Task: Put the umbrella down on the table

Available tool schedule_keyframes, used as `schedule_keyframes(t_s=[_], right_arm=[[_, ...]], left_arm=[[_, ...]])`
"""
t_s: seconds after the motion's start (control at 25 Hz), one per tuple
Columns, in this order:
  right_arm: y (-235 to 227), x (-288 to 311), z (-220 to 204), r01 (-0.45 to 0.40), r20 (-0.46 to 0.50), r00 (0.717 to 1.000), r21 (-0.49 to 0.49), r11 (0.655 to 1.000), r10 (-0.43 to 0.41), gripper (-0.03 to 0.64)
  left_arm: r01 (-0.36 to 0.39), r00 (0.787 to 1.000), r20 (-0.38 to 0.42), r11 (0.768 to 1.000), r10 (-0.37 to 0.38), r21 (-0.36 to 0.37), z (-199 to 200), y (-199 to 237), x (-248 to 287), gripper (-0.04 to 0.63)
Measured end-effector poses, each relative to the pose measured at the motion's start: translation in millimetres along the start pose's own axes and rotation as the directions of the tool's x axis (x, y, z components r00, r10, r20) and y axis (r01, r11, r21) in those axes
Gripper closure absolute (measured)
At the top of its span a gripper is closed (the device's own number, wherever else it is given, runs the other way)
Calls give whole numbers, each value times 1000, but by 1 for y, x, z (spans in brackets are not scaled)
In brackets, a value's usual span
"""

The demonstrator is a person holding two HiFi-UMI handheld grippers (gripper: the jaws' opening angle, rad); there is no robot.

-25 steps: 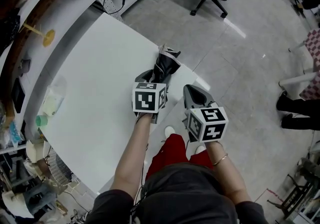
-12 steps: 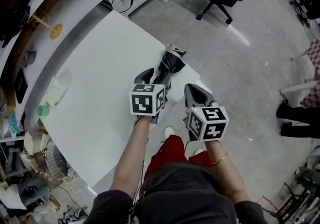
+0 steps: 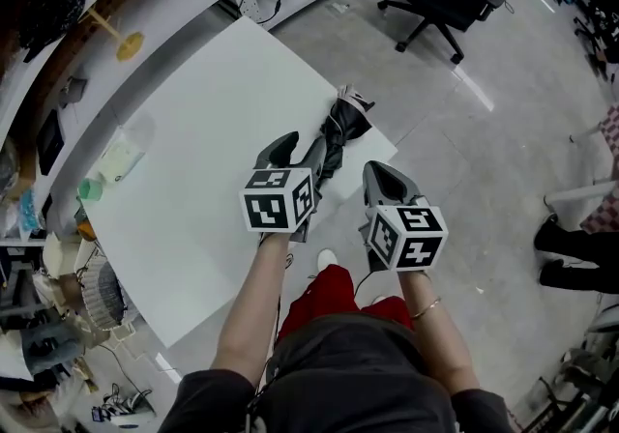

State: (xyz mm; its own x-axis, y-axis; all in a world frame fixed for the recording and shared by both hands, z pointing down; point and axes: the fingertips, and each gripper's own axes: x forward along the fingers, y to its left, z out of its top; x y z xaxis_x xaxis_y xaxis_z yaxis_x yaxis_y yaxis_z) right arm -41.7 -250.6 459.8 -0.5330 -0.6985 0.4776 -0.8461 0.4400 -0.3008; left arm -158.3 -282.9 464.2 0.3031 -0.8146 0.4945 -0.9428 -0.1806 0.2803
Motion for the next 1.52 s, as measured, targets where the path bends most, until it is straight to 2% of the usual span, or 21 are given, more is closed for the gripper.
schedule_keyframes(t_s=[0.4,0.64,1.04,1.24,1.52], right_arm=[[30,-1,7,-78,11,997,-39,996,79,598],[47,-2,5,-127,10,992,-59,990,127,598],[73,-3,6,-182,12,983,-101,978,185,598],[84,-4,4,-211,-1,977,-120,970,213,598],[101,-4,4,-249,-9,968,-144,958,251,598]], left_arm=[[-74,995,68,995,79,-68,-2,17,-47,456],[-119,985,109,987,130,-105,-6,30,-75,463],[-190,963,166,971,213,-145,-13,47,-121,529],[-236,953,168,964,254,-120,-15,51,-138,568],[-257,931,230,955,285,-146,-11,59,-169,581]])
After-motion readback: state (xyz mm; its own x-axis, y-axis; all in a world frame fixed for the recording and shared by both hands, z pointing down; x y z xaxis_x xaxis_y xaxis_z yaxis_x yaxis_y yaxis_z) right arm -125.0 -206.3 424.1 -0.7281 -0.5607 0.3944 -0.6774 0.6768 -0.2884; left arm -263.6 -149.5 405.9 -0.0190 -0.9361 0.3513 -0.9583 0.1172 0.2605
